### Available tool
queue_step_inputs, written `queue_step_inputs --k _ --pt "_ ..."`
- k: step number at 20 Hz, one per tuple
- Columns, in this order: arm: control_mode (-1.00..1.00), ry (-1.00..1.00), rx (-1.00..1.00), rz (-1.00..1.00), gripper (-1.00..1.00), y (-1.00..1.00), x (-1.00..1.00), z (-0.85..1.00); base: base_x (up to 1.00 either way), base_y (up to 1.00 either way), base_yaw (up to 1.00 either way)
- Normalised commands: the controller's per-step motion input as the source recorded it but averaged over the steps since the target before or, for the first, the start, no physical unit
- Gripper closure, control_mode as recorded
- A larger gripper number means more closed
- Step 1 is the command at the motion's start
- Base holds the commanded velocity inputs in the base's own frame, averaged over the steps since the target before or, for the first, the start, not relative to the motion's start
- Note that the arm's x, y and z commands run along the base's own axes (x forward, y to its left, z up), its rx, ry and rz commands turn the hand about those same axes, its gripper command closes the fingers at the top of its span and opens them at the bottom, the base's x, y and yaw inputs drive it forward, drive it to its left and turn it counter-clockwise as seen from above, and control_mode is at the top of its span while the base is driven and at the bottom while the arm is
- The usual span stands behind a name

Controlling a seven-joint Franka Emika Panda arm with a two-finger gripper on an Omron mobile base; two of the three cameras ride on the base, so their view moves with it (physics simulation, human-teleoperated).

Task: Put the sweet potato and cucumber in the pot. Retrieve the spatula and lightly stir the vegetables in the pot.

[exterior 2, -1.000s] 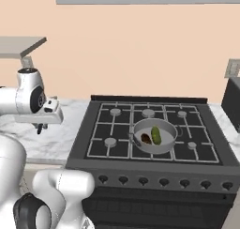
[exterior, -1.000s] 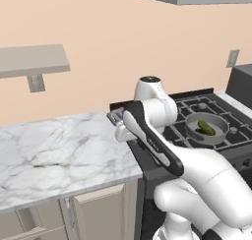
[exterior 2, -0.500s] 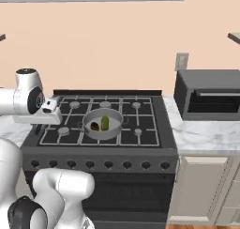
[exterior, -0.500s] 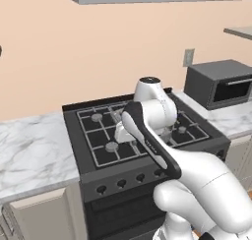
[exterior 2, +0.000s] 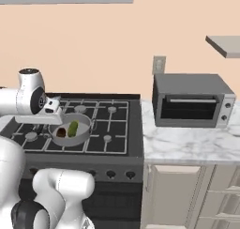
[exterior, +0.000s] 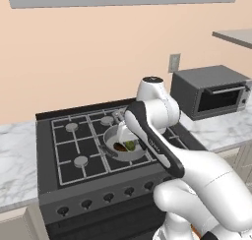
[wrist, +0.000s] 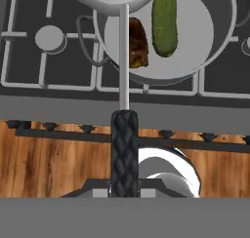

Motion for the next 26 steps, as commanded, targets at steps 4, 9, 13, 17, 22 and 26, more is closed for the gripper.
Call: queue_step_inputs --k 4,9,13,17,22,26 --pt "1.00 0.00 0.00 0.00 1.00 0.00 0.00 0.00 0.50 -0.05 0.00" --pt "1.00 0.00 0.00 0.00 1.00 0.00 0.00 0.00 0.00 0.00 0.00" --pt "-1.00 0.14 0.00 0.02 1.00 0.00 0.51 0.03 0.04 0.00 0.00" --pt "-1.00 0.25 -0.05 0.09 1.00 -0.03 0.76 0.21 0.00 0.00 0.00" --pt "-1.00 0.15 -0.22 0.40 1.00 -0.02 0.52 0.09 0.00 0.00 0.00" --pt "-1.00 0.09 -0.20 0.52 1.00 -0.16 0.06 0.23 0.00 0.00 0.00"
